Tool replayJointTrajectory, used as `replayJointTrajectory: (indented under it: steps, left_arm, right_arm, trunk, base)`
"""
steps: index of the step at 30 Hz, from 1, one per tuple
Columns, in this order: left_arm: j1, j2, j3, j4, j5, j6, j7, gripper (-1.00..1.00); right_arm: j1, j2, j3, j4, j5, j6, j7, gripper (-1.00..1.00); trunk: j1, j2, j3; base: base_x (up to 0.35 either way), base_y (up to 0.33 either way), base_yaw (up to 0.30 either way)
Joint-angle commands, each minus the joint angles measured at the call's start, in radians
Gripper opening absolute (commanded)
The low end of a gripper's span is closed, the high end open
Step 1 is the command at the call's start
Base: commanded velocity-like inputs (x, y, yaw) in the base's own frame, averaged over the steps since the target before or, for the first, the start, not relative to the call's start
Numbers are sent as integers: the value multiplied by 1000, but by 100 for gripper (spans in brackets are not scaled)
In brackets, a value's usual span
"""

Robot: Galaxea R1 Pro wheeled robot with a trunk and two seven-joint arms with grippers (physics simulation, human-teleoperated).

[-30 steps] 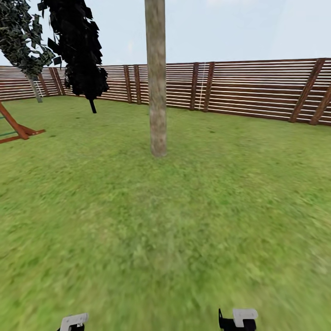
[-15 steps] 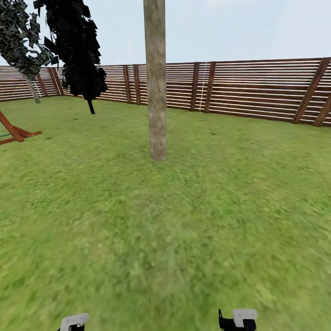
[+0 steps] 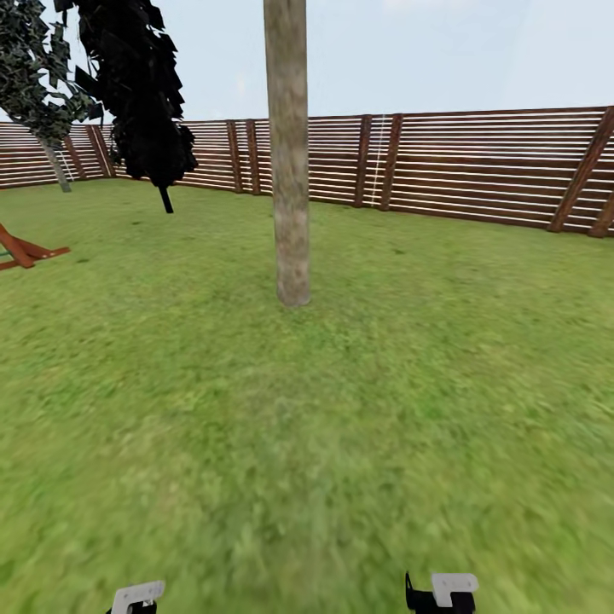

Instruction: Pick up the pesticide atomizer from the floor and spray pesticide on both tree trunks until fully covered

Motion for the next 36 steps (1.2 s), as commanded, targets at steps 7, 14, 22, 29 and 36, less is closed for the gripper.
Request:
replayJointTrajectory:
  steps: [7, 14, 22, 29, 36]
  left_arm:
    - [-1, 0, 6, 1, -2, -3, -3, -100]
    - [-1, -1, 6, 1, -2, -3, -3, -100]
    - [-1, -1, 6, 1, -2, -3, -3, -100]
    - [-1, -1, 6, 1, -2, -3, -3, -100]
    - [-1, 0, 6, 1, -2, -2, -3, -100]
  right_arm:
    - [0, 1, 9, 0, -9, -2, -2, 100]
    - [-1, 0, 9, 0, -10, -2, -2, 100]
    - [-1, 1, 9, 0, -8, -2, -2, 100]
    - [0, 0, 9, 0, -8, -2, -2, 100]
    - [-1, 0, 9, 0, -8, -2, -2, 100]
  trunk:
    - [0, 0, -1]
    - [0, 0, -1]
    - [0, 0, -1]
    - [0, 0, -1]
    - [0, 0, -1]
  base:
    - [339, 0, 0]
    - [339, 0, 0]
    - [339, 0, 0]
    - [339, 0, 0]
    - [339, 0, 0]
